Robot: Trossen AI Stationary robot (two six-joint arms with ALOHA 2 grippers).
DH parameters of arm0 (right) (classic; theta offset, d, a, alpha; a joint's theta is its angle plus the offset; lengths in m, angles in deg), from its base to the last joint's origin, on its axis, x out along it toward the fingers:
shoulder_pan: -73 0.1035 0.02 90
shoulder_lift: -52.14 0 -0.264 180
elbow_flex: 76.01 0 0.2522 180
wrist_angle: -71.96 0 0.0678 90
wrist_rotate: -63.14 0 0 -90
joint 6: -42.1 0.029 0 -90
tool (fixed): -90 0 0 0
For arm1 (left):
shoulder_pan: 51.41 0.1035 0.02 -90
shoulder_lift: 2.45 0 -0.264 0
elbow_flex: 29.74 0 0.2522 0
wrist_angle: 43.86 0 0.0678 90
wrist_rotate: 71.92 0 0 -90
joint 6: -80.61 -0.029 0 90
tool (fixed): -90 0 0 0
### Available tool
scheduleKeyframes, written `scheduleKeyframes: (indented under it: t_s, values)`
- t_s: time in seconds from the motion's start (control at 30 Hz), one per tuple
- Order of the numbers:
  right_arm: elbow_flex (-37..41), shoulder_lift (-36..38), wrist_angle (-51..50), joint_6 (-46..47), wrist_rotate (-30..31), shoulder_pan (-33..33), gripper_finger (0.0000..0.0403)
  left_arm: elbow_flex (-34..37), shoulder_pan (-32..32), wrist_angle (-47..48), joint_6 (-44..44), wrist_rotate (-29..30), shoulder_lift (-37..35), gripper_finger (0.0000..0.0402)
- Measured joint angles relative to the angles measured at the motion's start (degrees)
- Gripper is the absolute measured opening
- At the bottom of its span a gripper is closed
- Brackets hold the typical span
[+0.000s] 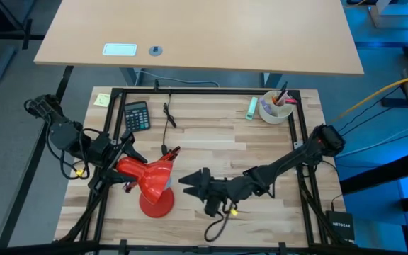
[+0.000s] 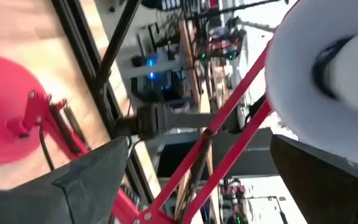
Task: Screw lightbulb
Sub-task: Insert the light bulb into the orange desk lamp
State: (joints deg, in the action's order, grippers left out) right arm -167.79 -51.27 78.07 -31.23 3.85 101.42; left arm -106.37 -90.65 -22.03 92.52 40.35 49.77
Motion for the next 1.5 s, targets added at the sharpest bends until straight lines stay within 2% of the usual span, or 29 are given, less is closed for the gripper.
scheduleKeyframes:
  t_s: [0.1,0.2,0.27,0.33,0.47,0.57,0.77,0.93,1.1,1.3,1.5]
  values:
    - [0.1,-0.5,2.4,-0.3,0.4,0.1,0.0397,0.0,0.4,-0.1,0.2,0.0,0.6,0.0253]
    - [0.1,-0.5,16.2,-0.4,3.3,0.6,0.0397,-0.1,1.0,-0.3,0.4,-0.1,1.5,0.0253]
    - [0.0,0.0,25.6,0.0,3.8,0.7,0.0397,-0.1,1.2,-0.5,0.6,-0.2,1.9,0.0253]
    - [-0.1,0.1,30.9,0.5,2.7,0.8,0.0397,-0.2,1.2,-0.5,0.5,-0.1,2.2,0.0253]
    - [-2.0,-0.7,27.6,2.2,0.1,0.7,0.0397,-0.2,1.2,-0.4,0.5,2.2,2.6,0.0253]
    - [-4.6,-2.7,26.4,2.5,1.7,0.8,0.0397,-0.1,1.5,-0.8,0.4,3.3,2.6,0.0253]
    - [-8.9,-7.2,25.8,-5.8,4.0,0.3,0.0397,0.0,1.6,-1.6,-0.4,3.6,2.7,0.0253]
    - [-9.5,-7.3,25.8,-10.0,5.0,-0.1,0.0397,0.0,1.6,-1.5,0.1,3.9,2.7,0.0253]
    - [-9.5,-7.2,25.5,-16.8,2.5,-0.3,0.0397,0.0,1.7,-1.5,0.0,3.9,2.7,0.0253]
    - [-9.4,-7.2,24.7,-20.3,0.4,-2.3,0.0397,0.0,1.7,-1.3,0.1,3.1,2.7,0.0253]
    - [-9.4,-7.2,25.6,-27.3,-7.1,-3.0,0.0397,0.0,1.9,-1.5,0.6,3.0,3.1,0.0253]
